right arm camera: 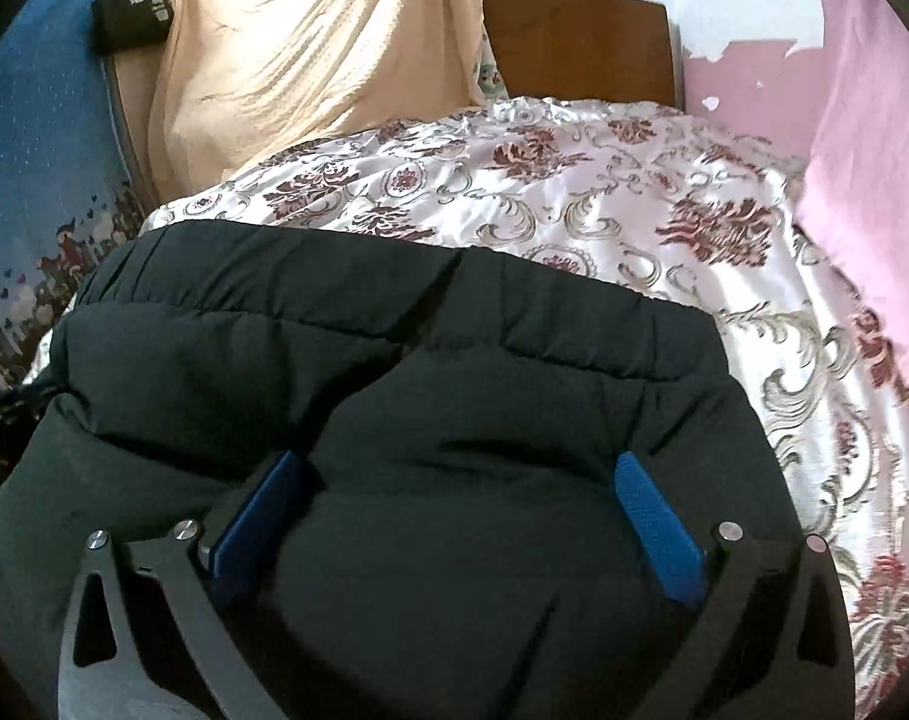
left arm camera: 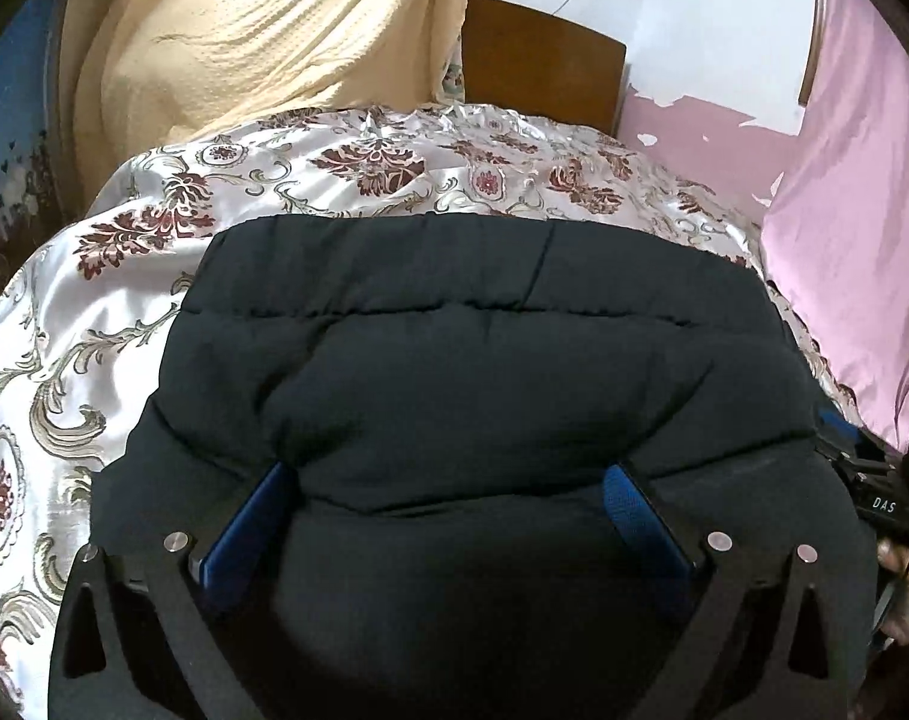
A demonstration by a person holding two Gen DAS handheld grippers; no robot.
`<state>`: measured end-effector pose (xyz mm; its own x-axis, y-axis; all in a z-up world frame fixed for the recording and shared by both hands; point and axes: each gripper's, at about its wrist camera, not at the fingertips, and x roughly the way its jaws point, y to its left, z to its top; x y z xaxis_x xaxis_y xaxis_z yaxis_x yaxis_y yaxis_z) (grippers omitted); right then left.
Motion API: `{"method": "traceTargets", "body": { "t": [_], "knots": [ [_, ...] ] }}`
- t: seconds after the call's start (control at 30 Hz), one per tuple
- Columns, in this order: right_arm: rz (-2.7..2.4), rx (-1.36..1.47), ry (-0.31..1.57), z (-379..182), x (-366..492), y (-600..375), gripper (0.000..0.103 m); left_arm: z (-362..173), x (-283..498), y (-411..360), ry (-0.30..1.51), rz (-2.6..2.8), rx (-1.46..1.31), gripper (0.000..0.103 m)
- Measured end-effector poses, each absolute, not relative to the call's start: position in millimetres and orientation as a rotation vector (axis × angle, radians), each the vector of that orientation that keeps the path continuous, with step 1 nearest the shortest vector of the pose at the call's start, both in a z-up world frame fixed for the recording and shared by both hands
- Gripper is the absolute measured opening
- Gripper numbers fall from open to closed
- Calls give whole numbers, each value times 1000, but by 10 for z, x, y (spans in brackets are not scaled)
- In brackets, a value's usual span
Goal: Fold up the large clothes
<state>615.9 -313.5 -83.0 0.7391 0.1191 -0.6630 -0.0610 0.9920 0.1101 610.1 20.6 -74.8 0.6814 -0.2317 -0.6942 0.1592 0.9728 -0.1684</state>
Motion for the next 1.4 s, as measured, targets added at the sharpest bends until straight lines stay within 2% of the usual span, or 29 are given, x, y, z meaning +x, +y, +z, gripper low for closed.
{"method": "traceTargets", "body": {
  "t": [1.4],
  "knots": [
    [175,210,709,-1049,6215,-3222,102,-814,6083,305,691,-273,-183,103]
  ]
}}
